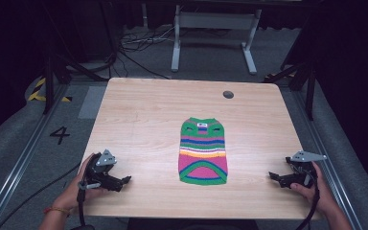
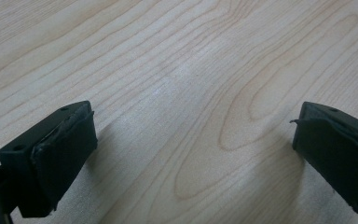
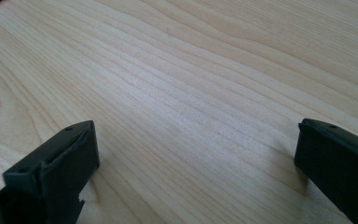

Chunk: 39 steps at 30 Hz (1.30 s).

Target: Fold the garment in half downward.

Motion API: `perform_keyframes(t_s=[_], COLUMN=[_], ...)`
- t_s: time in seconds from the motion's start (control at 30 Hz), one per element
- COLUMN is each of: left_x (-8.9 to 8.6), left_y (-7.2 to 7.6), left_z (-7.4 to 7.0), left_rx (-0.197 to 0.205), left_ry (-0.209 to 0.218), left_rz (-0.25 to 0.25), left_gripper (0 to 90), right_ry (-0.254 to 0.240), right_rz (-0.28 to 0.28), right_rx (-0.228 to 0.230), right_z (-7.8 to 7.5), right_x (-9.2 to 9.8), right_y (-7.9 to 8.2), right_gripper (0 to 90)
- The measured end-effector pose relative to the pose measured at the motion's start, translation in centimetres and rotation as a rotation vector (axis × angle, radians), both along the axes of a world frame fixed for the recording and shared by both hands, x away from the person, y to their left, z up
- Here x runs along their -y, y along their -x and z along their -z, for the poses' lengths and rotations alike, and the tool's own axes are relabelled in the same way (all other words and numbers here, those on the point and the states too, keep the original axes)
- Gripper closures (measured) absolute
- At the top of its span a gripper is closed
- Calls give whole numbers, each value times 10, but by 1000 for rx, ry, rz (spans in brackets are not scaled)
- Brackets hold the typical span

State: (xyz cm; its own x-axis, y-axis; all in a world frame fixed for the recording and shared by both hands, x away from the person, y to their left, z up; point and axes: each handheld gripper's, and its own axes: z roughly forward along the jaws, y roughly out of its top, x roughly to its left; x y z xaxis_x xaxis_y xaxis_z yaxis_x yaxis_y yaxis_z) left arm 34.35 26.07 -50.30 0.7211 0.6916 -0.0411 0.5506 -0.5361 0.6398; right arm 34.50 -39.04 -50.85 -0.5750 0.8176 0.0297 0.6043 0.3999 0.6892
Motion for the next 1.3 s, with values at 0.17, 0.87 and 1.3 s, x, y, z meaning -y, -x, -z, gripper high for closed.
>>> perform_keyframes(t_s=[0.17,0.87,1.3], left_x=[0,4,30], left_y=[-1,-19,-57], left_z=[0,-12,-27], left_rx=[3,-16,11], left_ry=[1,-18,12], left_rz=[9,28,54], left_gripper=[0,234,323], right_ry=[0,-16,-23], right_rz=[1,-45,-63], right_rx=[0,-17,32], right_z=[0,-10,-35], right_x=[0,5,-14], right_y=[0,-8,-41], right_gripper=[0,236,348])
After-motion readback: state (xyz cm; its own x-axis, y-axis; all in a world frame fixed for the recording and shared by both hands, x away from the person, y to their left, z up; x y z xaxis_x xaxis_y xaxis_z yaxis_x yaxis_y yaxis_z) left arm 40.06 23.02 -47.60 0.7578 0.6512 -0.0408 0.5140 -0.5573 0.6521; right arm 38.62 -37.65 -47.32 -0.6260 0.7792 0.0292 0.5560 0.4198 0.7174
